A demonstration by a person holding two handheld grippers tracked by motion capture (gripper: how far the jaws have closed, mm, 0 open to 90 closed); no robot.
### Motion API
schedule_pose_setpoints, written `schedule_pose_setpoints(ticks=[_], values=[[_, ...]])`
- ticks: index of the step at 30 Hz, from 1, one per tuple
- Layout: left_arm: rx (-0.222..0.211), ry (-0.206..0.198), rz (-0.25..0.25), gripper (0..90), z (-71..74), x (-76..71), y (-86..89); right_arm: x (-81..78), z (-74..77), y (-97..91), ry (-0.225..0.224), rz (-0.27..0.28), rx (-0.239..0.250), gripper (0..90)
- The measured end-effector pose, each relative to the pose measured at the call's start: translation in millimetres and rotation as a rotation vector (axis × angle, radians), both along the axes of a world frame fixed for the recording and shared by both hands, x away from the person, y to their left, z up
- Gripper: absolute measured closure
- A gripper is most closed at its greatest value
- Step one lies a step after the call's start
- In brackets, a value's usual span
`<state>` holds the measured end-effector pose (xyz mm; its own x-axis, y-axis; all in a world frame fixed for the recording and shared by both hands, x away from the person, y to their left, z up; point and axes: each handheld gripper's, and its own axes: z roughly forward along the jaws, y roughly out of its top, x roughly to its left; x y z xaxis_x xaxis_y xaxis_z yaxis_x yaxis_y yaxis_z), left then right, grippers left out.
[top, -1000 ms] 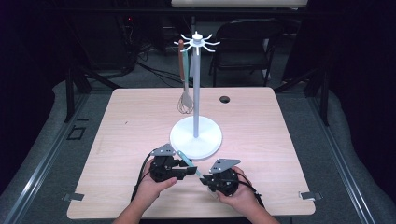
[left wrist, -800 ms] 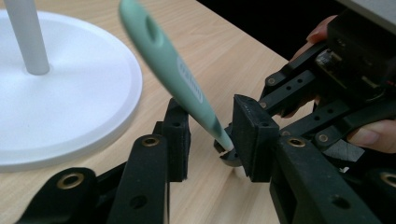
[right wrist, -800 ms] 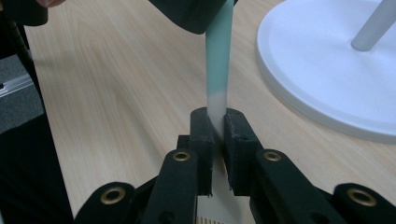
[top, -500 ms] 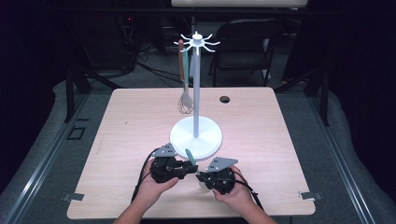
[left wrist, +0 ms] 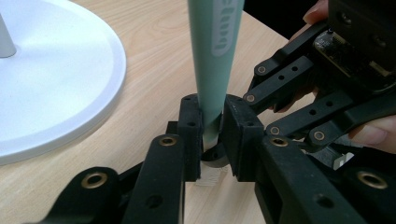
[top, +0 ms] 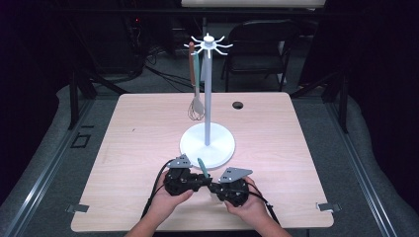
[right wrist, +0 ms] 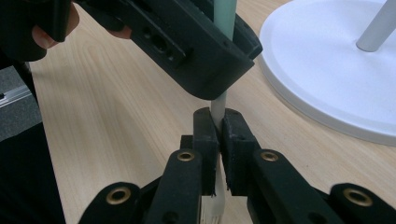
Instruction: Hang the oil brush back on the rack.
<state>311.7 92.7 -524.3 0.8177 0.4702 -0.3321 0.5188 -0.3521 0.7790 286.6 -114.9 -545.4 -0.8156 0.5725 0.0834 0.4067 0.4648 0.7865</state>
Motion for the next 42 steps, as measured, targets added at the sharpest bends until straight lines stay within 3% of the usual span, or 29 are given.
schedule_pose_setpoints(ticks=[4, 9, 15, 23, 27, 34, 42], values=[[0.004, -0.011, -0.005, 80.6, -1.7, -0.9, -4.1, 0.3, -1.1, -1.4, 0.014, -0.004, -0.023, 84.3], [0.002, -0.016, 0.01, 82.2, -3.9, 0.6, -7.5, 1.0, -0.3, -9.2, 0.07, -0.003, -0.05, 78.6], [0.012, -0.024, 0.001, 83.5, -5.4, 0.8, -11.8, -2.5, 9.5, -28.0, 0.072, -0.019, -0.061, 76.2], [0.011, -0.026, -0.004, 84.5, -8.0, 1.3, -17.2, -1.0, 5.5, -57.8, 0.083, -0.1, -0.025, 73.5], [0.012, -0.027, -0.008, 84.6, -8.4, 1.9, -18.1, 3.3, 1.2, -61.8, 0.078, -0.128, -0.018, 71.5], [0.01, -0.023, -0.007, 84.6, -8.4, 2.6, -17.1, 7.8, -4.0, -66.6, 0.116, -0.146, -0.02, 69.1], [-0.008, -0.009, -0.009, 84.7, -6.7, 3.9, -13.8, 6.8, -7.3, -64.4, 0.11, -0.141, -0.081, 66.6]])
